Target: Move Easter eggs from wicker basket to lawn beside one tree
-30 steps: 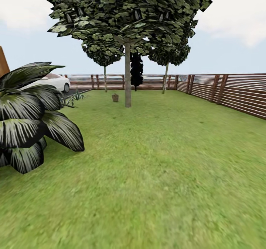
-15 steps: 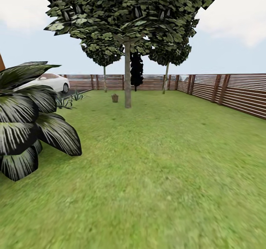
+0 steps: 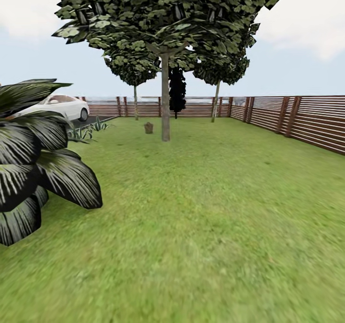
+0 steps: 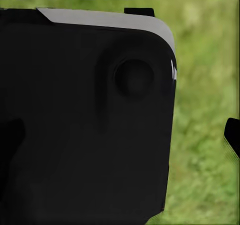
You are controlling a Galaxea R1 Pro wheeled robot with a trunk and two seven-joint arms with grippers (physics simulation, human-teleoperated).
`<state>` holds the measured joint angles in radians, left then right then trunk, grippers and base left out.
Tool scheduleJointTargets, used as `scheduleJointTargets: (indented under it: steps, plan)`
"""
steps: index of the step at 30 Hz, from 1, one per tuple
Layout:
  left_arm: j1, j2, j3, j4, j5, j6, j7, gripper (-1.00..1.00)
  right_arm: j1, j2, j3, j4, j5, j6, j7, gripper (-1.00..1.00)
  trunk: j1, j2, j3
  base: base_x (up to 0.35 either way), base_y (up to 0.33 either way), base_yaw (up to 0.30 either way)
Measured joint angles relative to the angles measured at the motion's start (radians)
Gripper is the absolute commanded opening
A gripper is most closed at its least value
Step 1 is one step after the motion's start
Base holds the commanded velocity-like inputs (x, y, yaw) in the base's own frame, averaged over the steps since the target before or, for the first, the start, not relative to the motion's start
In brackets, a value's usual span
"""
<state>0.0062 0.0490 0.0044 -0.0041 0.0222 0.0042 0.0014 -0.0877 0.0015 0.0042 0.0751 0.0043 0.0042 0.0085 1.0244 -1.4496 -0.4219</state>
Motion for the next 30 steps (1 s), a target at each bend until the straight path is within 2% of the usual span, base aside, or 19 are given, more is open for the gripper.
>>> scheduleJointTargets:
  steps: [30]
  plan:
    - [0.0,0.0,0.001,0.0,0.0,0.0,0.0,1.0,0.0,-0.002,0.0,0.0,0.001,0.0,0.001,1.0,0.0,0.0,0.0,0.334,0.0,0.0]
